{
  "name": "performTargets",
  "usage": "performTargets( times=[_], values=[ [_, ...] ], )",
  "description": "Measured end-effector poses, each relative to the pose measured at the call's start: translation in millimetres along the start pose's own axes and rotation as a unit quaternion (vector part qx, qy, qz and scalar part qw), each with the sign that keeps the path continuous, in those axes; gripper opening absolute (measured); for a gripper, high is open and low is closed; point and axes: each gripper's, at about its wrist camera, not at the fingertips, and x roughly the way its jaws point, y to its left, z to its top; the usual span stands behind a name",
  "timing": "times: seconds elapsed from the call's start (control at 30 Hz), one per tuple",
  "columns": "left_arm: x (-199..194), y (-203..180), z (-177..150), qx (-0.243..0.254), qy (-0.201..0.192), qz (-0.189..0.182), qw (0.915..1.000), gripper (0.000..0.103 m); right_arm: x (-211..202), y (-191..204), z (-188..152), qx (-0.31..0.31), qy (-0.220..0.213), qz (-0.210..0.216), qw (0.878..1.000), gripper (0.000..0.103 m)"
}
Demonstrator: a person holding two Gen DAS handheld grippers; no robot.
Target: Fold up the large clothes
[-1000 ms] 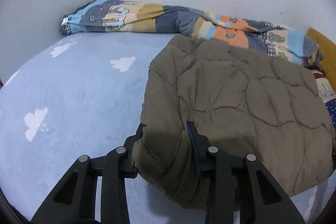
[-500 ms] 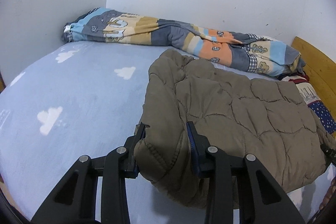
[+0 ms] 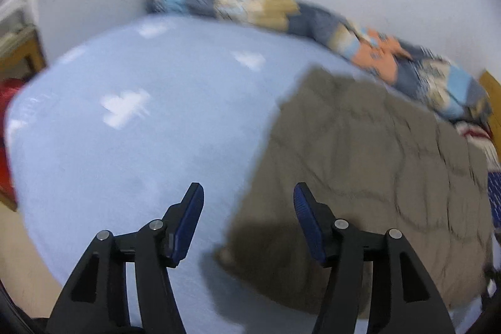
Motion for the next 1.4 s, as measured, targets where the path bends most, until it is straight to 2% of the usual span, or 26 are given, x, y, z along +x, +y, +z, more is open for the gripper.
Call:
performTargets(
  times=[0.07, 0.17, 0.23, 0.33, 0.4, 0.43, 0.53, 0.63, 0.7, 0.77, 0.83, 1.03, 1.13, 1.27, 1.4],
  values=[
    [-14, 8, 8, -0.016, -0.038, 0.015, 0.9990, 0.059, -11, -14, -1, 0.028, -0.006, 0.013, 1.000, 0.070],
    [-22, 3, 12, -0.008, -0.052, 0.006, 0.9986, 0.059, -29, -22, -6, 0.033, -0.033, -0.011, 0.999, 0.070],
    [-26, -7, 9, 0.014, -0.060, -0.002, 0.9981, 0.059, -45, -23, -5, 0.028, -0.066, -0.040, 0.997, 0.070],
    [-35, -38, 3, 0.076, -0.081, -0.025, 0.9935, 0.059, -65, -23, 3, 0.028, -0.123, -0.080, 0.989, 0.070],
    [-41, -62, -3, 0.118, -0.091, -0.039, 0.9881, 0.059, -74, -11, 9, 0.000, -0.152, -0.067, 0.986, 0.070],
    [-42, -74, -5, 0.137, -0.092, -0.048, 0.9851, 0.059, -72, -4, 10, -0.017, -0.151, -0.055, 0.987, 0.068],
    [-38, -120, -18, 0.205, -0.086, -0.075, 0.9720, 0.059, -54, 48, 4, -0.126, -0.127, -0.001, 0.984, 0.058],
    [-23, -151, -26, 0.237, -0.080, -0.075, 0.9654, 0.059, -28, 89, -2, -0.199, -0.098, 0.013, 0.975, 0.049],
    [-11, -162, -31, 0.243, -0.068, -0.069, 0.9651, 0.059, -9, 116, -5, -0.241, -0.082, 0.009, 0.967, 0.048],
    [10, -166, -34, 0.247, -0.038, -0.055, 0.9666, 0.059, 8, 132, -9, -0.265, -0.073, 0.005, 0.961, 0.047],
    [24, -165, -37, 0.239, -0.017, -0.054, 0.9693, 0.059, 33, 143, -11, -0.289, -0.054, -0.018, 0.956, 0.047],
    [42, -174, -41, 0.241, -0.001, -0.048, 0.9694, 0.060, 77, 143, -2, -0.283, -0.022, -0.034, 0.958, 0.048],
    [38, -172, -41, 0.233, -0.010, -0.049, 0.9713, 0.060, 80, 142, -2, -0.283, -0.020, -0.039, 0.958, 0.048],
    [27, -163, -40, 0.211, -0.018, -0.056, 0.9757, 0.059, 58, 137, -9, -0.268, -0.043, -0.028, 0.962, 0.048],
    [6, -157, -47, 0.218, -0.032, -0.063, 0.9734, 0.059, 19, 129, -22, -0.263, -0.072, -0.020, 0.962, 0.048]
  ],
)
